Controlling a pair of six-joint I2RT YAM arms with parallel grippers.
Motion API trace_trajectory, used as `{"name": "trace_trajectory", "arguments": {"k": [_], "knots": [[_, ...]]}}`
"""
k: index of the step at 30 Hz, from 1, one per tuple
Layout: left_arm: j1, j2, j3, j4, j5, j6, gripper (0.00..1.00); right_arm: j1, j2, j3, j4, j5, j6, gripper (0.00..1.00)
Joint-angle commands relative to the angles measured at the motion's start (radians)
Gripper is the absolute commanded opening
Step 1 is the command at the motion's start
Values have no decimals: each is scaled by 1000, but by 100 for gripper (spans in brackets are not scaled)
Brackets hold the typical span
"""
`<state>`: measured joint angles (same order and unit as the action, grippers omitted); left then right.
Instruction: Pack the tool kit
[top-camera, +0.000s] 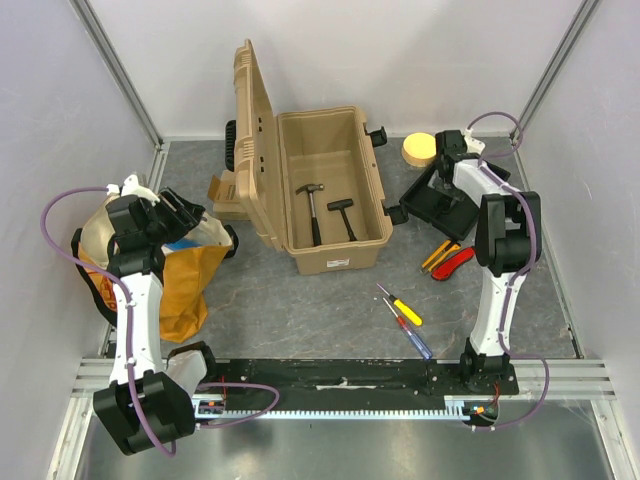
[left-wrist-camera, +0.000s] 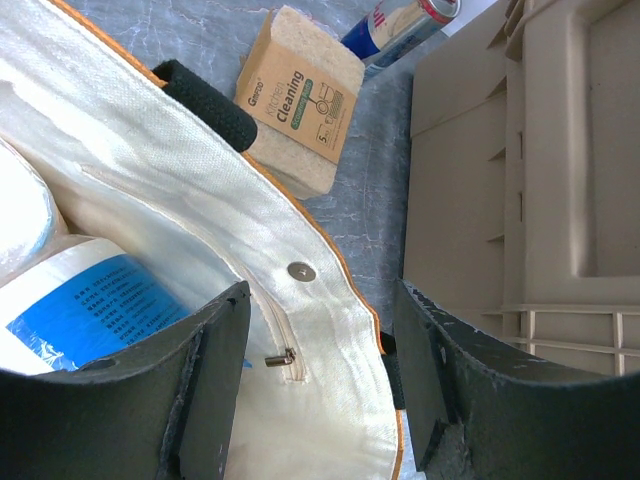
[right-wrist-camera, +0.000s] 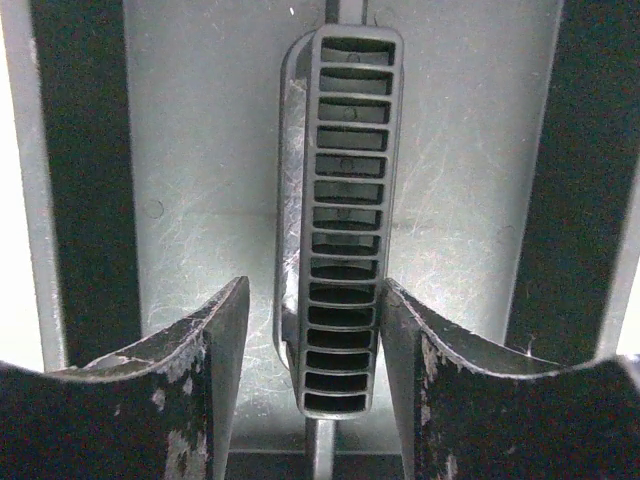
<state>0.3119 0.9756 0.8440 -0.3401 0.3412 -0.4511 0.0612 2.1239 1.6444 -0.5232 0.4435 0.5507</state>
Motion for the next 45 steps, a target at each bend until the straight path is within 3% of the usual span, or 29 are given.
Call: {"name": "trace_trajectory", "arguments": {"k": [1,3,6,11,20,29,36,45], "knots": [[-2,0,26,15,-8,35,64,-8,13,28,25,-15,29,59],[-2,0,26,15,-7,37,64,-9,16,22,25,-14,29,50],[-2,-3,26,15,-7,35,64,-9,13,19,26,-8,18,24],[-2,-3,27,13,-7,37,64,-8,-27,28,28,49,-17,0],[-2,-6,27,13,-2,34,64,-8,-244,20,41,121,-86,0],[-2,-12,26,13,-2,32,65,35,-453,100,32,17,-195,0],[-2,-18,21,16,-13,31,64,228,-469,268,-72,-40,-242,0],[-2,-15,21,18,-11,31,64,511,-434,295,-77,-25,-212,0]]}}
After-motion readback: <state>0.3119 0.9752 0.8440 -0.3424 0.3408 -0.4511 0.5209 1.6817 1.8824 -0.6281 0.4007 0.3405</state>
